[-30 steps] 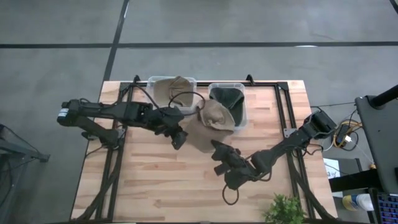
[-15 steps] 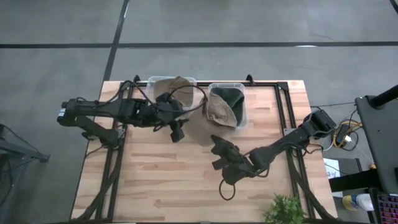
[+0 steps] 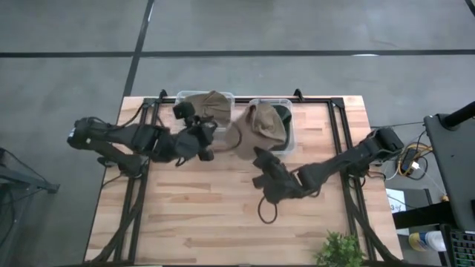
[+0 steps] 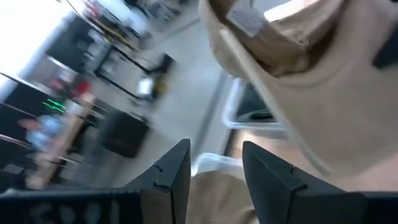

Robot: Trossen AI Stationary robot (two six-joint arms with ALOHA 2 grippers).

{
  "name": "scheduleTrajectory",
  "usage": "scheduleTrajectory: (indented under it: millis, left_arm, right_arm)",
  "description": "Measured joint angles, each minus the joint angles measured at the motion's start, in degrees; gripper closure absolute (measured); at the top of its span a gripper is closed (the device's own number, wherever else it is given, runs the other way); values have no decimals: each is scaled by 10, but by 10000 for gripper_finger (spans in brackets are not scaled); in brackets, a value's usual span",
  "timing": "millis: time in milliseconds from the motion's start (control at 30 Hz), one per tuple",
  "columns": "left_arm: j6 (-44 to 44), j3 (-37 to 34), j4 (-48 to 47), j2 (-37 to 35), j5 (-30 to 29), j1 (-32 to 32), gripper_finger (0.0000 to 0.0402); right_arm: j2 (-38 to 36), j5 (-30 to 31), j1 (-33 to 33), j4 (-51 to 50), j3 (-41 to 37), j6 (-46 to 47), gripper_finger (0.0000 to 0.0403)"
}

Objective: Pick & Place hat
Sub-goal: Put the light brown cap into the left transparent bin

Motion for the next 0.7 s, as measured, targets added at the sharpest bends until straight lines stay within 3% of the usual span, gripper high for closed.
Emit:
scheduleTrajectory:
  millis: [100, 367, 500, 600, 700]
  left_arm:
    - [42, -10, 3, 0, -61, -38, 264]
    - [112, -70, 31, 0, -158, -95, 264]
    - [200, -115, 97, 0, -174, -106, 264]
    - [254, -151, 179, 1, -222, -117, 264]
    - [332, -180, 264, 0, -233, -123, 264]
  right_arm:
    - [-23, -10, -23, -3, 0, -4, 394]
    - [-95, -131, -63, -18, 16, 1, 394]
    - [-116, -197, -64, -40, 42, 16, 394]
    - [-120, -250, -64, -89, 71, 70, 394]
    - [-116, -282, -69, -153, 98, 126, 394]
